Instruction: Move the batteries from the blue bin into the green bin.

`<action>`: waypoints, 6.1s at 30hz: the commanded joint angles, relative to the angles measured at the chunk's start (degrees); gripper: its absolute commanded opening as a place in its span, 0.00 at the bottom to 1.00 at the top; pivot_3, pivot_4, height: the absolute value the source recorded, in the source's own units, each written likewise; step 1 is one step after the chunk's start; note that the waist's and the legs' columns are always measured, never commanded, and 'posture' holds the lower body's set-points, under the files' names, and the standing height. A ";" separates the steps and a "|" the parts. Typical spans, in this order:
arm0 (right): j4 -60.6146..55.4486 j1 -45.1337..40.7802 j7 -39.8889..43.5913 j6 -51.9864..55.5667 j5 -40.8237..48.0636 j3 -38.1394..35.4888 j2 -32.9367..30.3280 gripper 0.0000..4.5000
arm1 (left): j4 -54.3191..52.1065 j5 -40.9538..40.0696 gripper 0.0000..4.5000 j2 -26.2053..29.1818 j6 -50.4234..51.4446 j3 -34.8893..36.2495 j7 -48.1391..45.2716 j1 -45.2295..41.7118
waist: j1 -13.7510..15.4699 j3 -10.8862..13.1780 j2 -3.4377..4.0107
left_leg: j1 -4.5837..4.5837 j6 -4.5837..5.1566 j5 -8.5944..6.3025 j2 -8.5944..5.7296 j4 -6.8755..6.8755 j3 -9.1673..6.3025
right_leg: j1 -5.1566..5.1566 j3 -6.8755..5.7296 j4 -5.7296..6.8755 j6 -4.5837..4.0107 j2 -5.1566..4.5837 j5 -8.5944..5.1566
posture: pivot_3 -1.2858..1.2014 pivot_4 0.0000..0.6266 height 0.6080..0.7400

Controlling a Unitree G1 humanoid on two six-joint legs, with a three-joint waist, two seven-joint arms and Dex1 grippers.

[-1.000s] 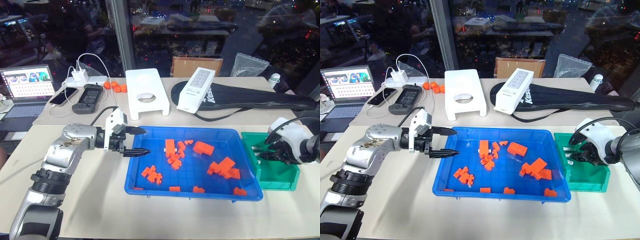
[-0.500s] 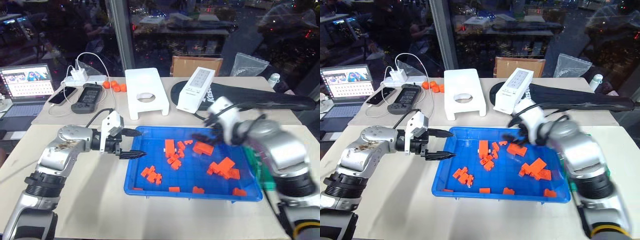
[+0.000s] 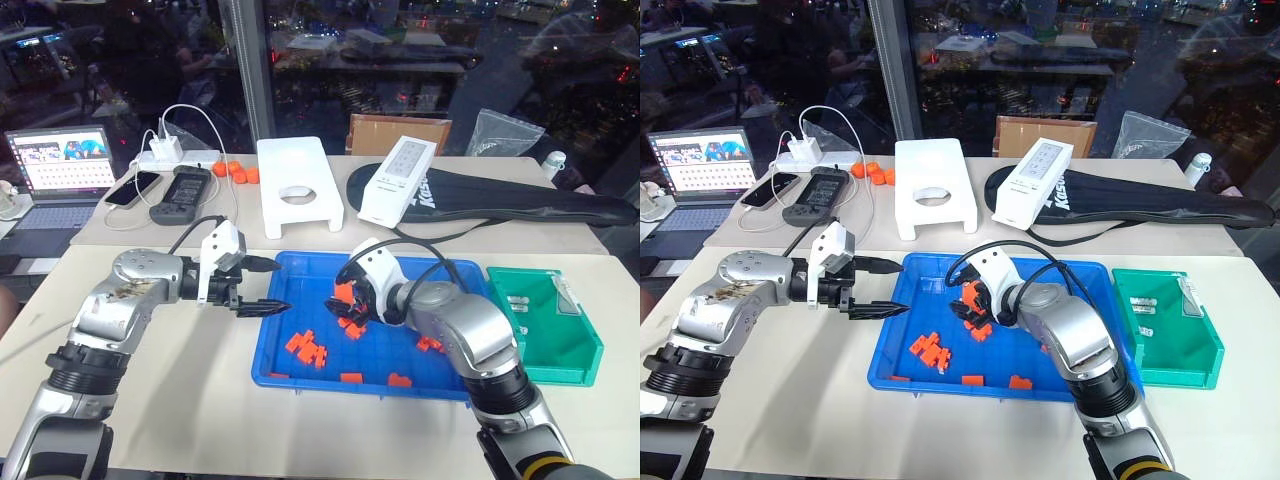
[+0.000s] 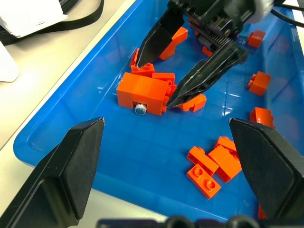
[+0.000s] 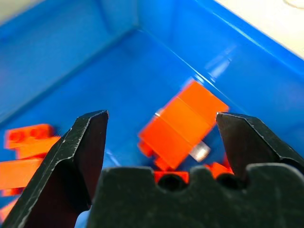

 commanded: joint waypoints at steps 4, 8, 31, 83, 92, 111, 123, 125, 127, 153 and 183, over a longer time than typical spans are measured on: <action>4.64 0.03 -3.55 -5.07 -4.08 4.39 1.09 0.92 | -2.03 -0.54 1.00 0.41 -0.63 1.33 -0.08 -0.81 | -0.13 0.00 0.00 | 0.00 0.00 0.00 0.00 -0.01 0.00 | -0.01 0.00 0.00 0.00 0.00 0.00 | 0.52 0.24 0.86; 6.53 0.08 -4.40 -6.80 -5.20 4.79 1.52 0.81 | -2.03 -0.39 1.00 0.50 -0.73 1.31 -0.14 -0.76 | -0.13 0.00 0.00 | 0.00 0.00 0.00 0.00 -0.02 0.00 | 0.00 0.00 0.00 0.01 0.00 -0.01 | 0.52 0.24 0.86; -5.62 2.19 7.74 -0.30 0.20 -3.40 -18.65 0.57 | 1.34 1.37 1.00 -1.36 -3.93 -0.84 -1.29 -1.80 | 0.01 0.01 -0.02 | 0.00 0.00 0.00 -0.01 -0.05 0.00 | -0.01 0.01 -0.08 0.17 -0.01 -0.12 | 0.52 0.24 0.86; 4.76 -7.43 8.32 -9.51 2.36 3.59 0.76 0.32 | -2.61 1.40 1.00 -0.19 -1.89 0.23 0.67 0.55 | -1.33 0.01 -0.02 | 0.00 0.01 0.00 0.01 -0.17 -0.06 | -0.04 -0.02 -0.03 0.02 0.03 -0.06 | 0.52 0.24 0.86; -0.98 -4.30 13.31 -2.68 7.62 6.59 -2.58 0.32 | -1.95 1.40 1.00 -0.44 -2.06 0.11 0.19 0.13 | -1.24 0.01 -0.03 | 0.01 0.00 0.00 0.00 -0.15 -0.07 | -0.02 -0.02 -0.04 0.04 0.02 -0.09 | 0.52 0.24 0.86; 13.92 -7.67 12.31 -19.52 0.66 3.61 -6.37 0.99 | -2.29 0.56 1.00 -0.04 -1.32 0.71 0.64 -0.33 | -1.32 0.02 -0.04 | 0.01 0.00 0.00 0.00 -0.18 -0.07 | -0.03 -0.02 -0.09 0.15 0.03 -0.16 | 0.52 0.24 0.86; 16.85 -5.84 11.53 -17.87 -0.44 4.84 -1.30 0.99 | -3.09 1.11 1.00 0.94 -1.24 0.54 1.31 0.08 | -1.34 0.02 -0.03 | 0.01 0.00 0.00 0.00 -0.21 -0.07 | -0.03 -0.02 -0.09 0.13 0.03 -0.14 | 0.52 0.24 0.86; 18.92 -5.80 10.86 -18.85 -1.49 5.09 -0.84 0.99 | -3.09 1.14 1.00 0.87 -1.20 0.55 1.30 0.00 | -1.27 0.02 -0.04 | 0.01 0.00 0.00 0.00 -0.21 -0.07 | -0.02 -0.02 -0.09 0.13 0.02 -0.14 | 0.52 0.24 0.86; 20.90 -5.58 10.60 -20.00 -2.34 5.43 -0.56 0.99 | -3.06 1.22 1.00 0.90 -1.27 0.49 1.21 -0.07 | -1.20 0.02 -0.04 | 0.01 0.00 0.00 0.00 -0.20 -0.07 | -0.01 -0.03 -0.09 0.13 0.02 -0.14 | 0.52 0.24 0.86; 8.37 -5.42 17.04 -18.96 0.24 -1.23 -7.56 0.06 | -1.82 1.18 1.00 0.04 -1.66 -0.42 -0.79 -1.04 | -1.23 0.01 -0.06 | 0.02 0.00 0.00 0.00 -0.20 -0.07 | -0.01 -0.02 -0.08 0.14 0.02 -0.15 | 0.52 0.24 0.86; 4.98 21.86 21.17 -12.66 2.13 -30.11 -42.36 0.33 | 3.70 -4.42 1.00 -9.12 1.05 -1.34 -4.85 -14.21 | -1.00 0.05 0.04 | 0.05 0.08 0.01 -0.14 -0.14 -0.11 | 0.16 0.07 -0.24 0.24 -0.06 -0.19 | 0.52 0.24 0.86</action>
